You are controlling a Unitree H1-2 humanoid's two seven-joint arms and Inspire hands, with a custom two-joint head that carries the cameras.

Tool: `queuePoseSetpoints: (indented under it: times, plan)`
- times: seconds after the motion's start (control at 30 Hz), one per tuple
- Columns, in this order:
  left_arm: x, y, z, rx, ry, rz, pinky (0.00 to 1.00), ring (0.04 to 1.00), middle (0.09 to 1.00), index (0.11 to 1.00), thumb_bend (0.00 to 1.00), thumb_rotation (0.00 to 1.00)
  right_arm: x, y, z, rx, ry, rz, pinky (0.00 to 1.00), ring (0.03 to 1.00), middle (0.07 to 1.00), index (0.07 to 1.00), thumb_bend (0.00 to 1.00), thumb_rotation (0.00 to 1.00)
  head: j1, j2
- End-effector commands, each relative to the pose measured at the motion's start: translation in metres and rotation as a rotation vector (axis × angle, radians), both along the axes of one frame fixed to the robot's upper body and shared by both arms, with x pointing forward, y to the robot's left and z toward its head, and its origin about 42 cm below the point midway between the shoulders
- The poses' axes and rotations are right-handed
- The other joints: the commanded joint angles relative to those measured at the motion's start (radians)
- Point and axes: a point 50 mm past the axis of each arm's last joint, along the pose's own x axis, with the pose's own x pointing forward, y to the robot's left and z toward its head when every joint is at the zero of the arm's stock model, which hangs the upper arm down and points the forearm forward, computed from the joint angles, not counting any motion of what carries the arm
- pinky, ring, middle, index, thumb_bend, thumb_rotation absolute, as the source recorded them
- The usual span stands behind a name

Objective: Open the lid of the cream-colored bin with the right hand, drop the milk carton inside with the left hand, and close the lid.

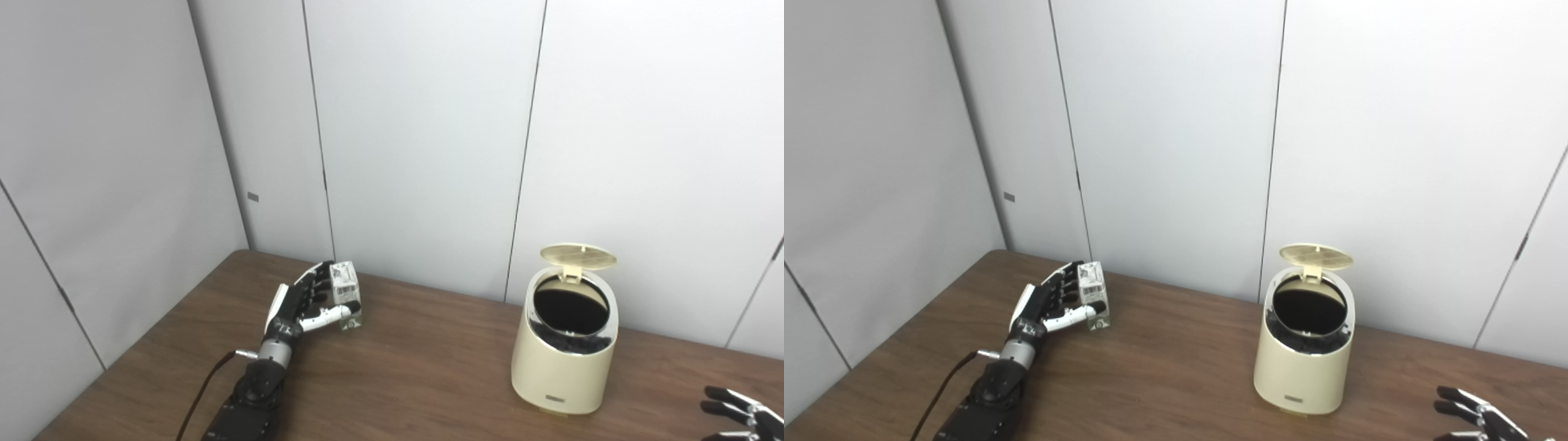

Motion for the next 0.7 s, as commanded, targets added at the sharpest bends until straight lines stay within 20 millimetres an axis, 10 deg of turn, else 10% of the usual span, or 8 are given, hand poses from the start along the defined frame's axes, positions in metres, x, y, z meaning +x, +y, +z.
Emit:
queuePoseSetpoints:
  times: [0.0, 0.67]
  plan:
    - [0.017, -0.001, 0.03, 0.008, -0.097, -0.022, 0.79, 0.841, 0.858, 0.894, 0.9, 0.25, 0.003, -0.002, 0.021, -0.007, -0.079, 0.007, 0.36, 0.604, 0.786, 0.799, 1.0, 0.43, -0.001, 0.001]
    - [0.033, -0.021, 0.024, -0.02, -0.073, 0.018, 0.52, 0.567, 0.607, 0.65, 0.81, 0.03, -0.001, -0.006, 0.02, -0.018, -0.067, 0.003, 0.34, 0.594, 0.779, 0.785, 1.0, 0.45, -0.009, 0.003]
